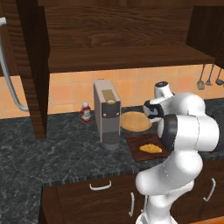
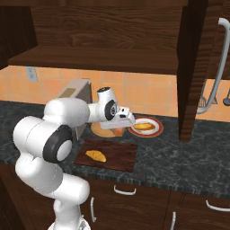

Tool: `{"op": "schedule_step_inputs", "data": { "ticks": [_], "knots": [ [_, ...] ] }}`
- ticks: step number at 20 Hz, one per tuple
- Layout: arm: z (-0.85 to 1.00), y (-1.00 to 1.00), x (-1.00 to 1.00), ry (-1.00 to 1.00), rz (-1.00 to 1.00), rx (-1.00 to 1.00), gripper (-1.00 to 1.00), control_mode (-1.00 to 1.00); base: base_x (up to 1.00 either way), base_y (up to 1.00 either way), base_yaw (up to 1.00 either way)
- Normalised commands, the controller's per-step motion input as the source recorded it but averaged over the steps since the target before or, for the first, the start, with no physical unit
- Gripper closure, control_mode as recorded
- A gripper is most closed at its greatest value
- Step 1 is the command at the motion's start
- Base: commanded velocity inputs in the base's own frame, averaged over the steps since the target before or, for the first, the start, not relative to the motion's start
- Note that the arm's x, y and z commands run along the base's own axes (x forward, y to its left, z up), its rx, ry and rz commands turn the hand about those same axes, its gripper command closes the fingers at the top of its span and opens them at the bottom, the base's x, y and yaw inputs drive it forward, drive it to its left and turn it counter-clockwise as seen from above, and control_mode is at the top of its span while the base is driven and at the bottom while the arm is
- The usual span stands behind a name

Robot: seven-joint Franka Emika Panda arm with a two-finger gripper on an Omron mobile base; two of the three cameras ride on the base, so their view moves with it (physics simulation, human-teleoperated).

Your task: From the different types of pastries on the counter, select a croissant and place it on the cutting board. Then retrieve a jar of jam from the cabinet and place it alongside the croissant on the cutting board.

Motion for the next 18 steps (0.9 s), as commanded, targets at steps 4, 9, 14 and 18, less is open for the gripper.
{"op": "schedule_step_inputs", "data": {
  "ticks": [4,9,14,18],
  "knots": [
    [-0.65,-0.86,-0.14,-0.10,0.31,0.33,1.00,-1.00,0.00,0.00,0.00],
    [-0.16,-0.55,-0.20,-0.28,0.33,0.31,1.00,-1.00,0.00,0.00,0.00],
    [0.02,-0.02,-0.16,-0.23,0.30,0.21,1.00,-1.00,0.00,0.00,0.00],
    [0.30,0.00,-0.17,-0.20,0.22,0.20,1.00,-1.00,0.00,0.00,0.00]
  ]
}}
